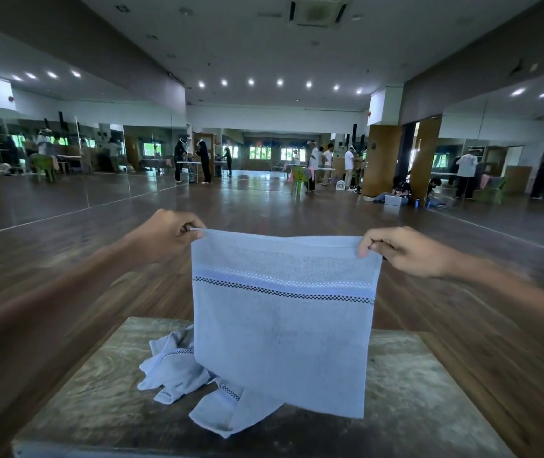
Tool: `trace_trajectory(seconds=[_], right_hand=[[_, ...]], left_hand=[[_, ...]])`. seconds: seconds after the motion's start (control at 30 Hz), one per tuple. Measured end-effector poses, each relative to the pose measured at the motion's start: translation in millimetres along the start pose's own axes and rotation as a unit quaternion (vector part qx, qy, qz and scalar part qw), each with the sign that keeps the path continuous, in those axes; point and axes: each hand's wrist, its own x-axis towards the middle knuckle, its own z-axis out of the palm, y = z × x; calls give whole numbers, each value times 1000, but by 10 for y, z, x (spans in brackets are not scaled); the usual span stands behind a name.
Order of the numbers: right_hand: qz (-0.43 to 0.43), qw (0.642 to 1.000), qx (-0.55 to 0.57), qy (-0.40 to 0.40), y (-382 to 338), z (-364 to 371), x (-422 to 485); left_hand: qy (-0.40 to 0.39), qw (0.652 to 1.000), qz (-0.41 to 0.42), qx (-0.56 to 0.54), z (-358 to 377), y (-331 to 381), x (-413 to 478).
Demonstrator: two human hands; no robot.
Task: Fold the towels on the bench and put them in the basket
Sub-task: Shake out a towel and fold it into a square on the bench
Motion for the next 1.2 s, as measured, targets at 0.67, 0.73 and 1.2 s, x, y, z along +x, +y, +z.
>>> trace_trajectory(seconds=[0.67, 0.73, 1.2], right_hand=[[35, 994, 90, 48, 21, 3, -116], [36, 995, 80, 50, 26, 5, -114], [85, 991, 102, -12, 70, -23, -116]], left_hand=[[5, 1000, 11, 4, -29, 129, 33], [4, 1000, 10, 6, -30, 132, 26], [-18, 1000, 7, -15, 58, 118, -45]])
